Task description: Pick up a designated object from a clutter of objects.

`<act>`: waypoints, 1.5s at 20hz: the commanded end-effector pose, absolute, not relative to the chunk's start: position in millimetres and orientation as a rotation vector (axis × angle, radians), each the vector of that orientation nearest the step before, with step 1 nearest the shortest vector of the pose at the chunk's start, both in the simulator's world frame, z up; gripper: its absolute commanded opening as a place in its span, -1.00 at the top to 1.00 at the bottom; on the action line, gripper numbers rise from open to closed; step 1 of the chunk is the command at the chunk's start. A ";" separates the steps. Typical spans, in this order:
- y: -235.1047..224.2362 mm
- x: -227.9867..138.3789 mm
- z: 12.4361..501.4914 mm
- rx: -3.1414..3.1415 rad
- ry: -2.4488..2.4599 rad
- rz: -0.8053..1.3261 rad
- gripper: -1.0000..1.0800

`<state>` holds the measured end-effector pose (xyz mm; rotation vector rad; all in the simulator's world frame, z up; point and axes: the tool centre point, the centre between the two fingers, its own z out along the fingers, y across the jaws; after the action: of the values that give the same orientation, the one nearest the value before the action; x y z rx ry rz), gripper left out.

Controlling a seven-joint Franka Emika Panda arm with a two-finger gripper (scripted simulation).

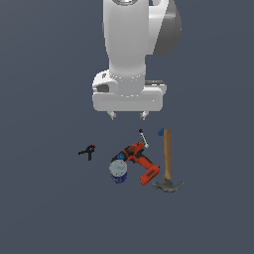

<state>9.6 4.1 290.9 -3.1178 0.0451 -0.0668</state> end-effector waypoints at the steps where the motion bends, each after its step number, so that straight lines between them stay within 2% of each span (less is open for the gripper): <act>1: 10.2 7.5 272.8 -3.124 0.018 -0.061 -0.92; 9: 37.5 -10.8 195.6 -3.140 -0.112 -0.041 -0.92; 18: 69.4 -51.9 112.9 -3.136 -0.282 -0.018 -0.92; 30: 90.2 -92.1 62.9 -3.116 -0.405 -0.001 -0.92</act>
<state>-89.1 88.8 66.2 -3.1183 -0.3956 -0.0007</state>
